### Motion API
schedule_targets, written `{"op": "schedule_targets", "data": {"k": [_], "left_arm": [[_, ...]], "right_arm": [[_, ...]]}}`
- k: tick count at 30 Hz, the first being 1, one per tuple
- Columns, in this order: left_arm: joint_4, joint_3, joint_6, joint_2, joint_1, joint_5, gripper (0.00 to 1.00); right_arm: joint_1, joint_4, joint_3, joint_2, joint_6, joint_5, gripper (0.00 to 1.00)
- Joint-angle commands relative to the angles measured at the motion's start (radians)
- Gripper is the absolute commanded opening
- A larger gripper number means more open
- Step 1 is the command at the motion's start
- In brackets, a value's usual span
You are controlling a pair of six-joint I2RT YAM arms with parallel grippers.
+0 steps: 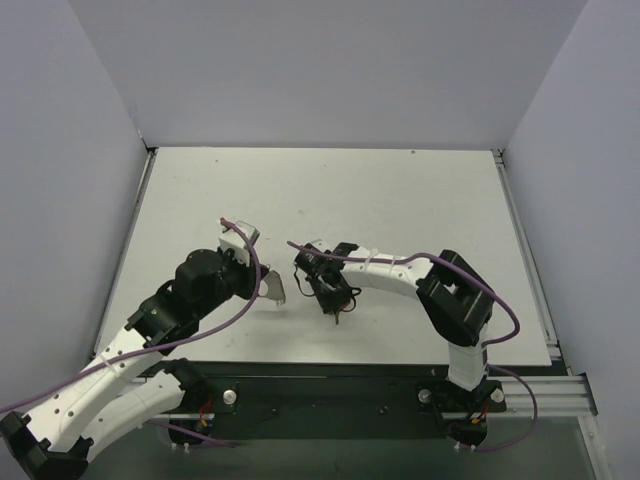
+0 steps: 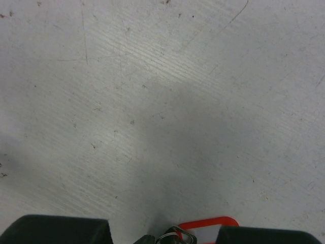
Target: Put the keys on the keyring
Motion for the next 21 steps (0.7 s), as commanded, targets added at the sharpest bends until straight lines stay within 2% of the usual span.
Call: {"op": "schedule_targets", "data": {"k": [1, 4, 7, 10, 16, 21], "left_arm": [[0.027, 0.045, -0.001, -0.017, 0.004, 0.006, 0.0], [0.027, 0.046, 0.001, -0.014, 0.004, 0.006, 0.0], [0.027, 0.046, 0.001, -0.019, 0.004, 0.002, 0.0], [0.027, 0.045, 0.004, -0.022, 0.004, -0.004, 0.0], [0.03, 0.042, 0.001, -0.022, 0.006, -0.006, 0.0], [0.031, 0.04, 0.002, -0.024, 0.006, -0.003, 0.0]], "right_arm": [[0.007, -0.016, 0.002, 0.024, 0.014, 0.0, 0.17], [0.0, -0.013, -0.004, 0.01, 0.005, 0.014, 0.1], [-0.004, 0.003, -0.021, -0.042, -0.024, 0.031, 0.09], [-0.002, 0.019, -0.047, -0.119, -0.053, 0.075, 0.0], [-0.011, 0.036, -0.078, -0.261, -0.133, 0.08, 0.0], [-0.033, 0.061, -0.112, -0.372, -0.157, 0.027, 0.0]]}}
